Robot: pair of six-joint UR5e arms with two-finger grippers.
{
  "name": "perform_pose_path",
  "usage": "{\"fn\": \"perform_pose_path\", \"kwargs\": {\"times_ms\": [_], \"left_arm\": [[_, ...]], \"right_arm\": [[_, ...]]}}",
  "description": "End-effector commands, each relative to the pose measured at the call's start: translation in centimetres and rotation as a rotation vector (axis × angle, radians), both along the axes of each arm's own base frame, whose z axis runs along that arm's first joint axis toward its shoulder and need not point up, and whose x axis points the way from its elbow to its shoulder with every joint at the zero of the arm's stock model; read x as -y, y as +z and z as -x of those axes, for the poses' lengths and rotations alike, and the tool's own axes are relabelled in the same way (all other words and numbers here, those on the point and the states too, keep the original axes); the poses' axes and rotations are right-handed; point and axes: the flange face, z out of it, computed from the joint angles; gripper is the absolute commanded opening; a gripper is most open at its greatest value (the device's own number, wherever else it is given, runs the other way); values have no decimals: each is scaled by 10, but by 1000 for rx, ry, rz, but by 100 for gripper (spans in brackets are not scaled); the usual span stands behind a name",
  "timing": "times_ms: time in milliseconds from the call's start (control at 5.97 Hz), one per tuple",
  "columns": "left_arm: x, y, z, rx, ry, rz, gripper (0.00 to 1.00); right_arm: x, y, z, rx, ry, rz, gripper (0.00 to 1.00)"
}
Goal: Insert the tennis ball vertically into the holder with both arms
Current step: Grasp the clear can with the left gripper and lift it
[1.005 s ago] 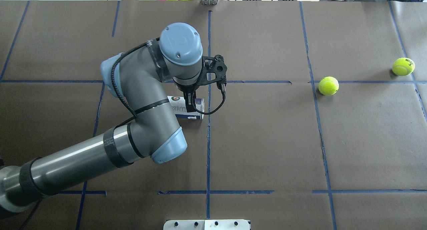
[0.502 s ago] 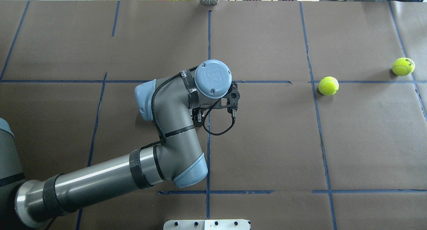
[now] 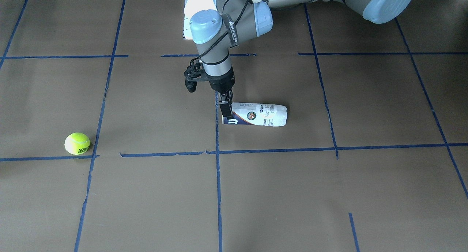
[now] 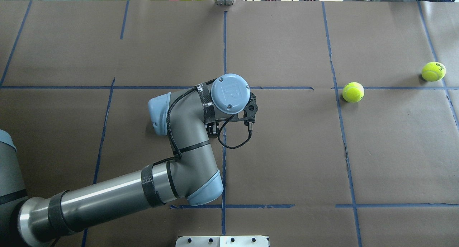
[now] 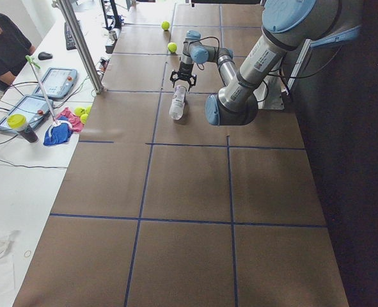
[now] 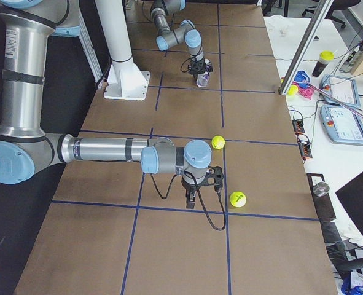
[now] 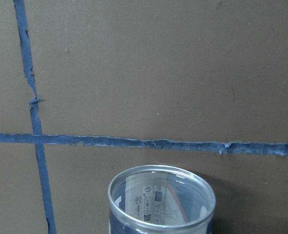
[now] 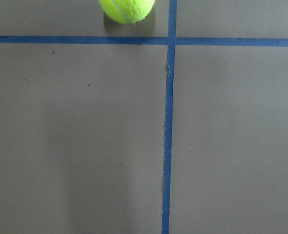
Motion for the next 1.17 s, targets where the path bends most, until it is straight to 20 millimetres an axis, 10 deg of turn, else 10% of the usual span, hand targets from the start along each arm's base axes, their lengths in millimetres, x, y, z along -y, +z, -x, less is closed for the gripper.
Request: {"fn": "perform_pose_path", "kwargs": {"times_ms": [0, 1005], "left_arm": [[4, 9, -9, 0, -1, 0, 100], [11, 30, -23, 20, -10, -14, 88]], "right_arm": [[0, -1, 0, 1, 1, -1, 100], [0, 0, 0, 0, 1, 0, 100]]}}
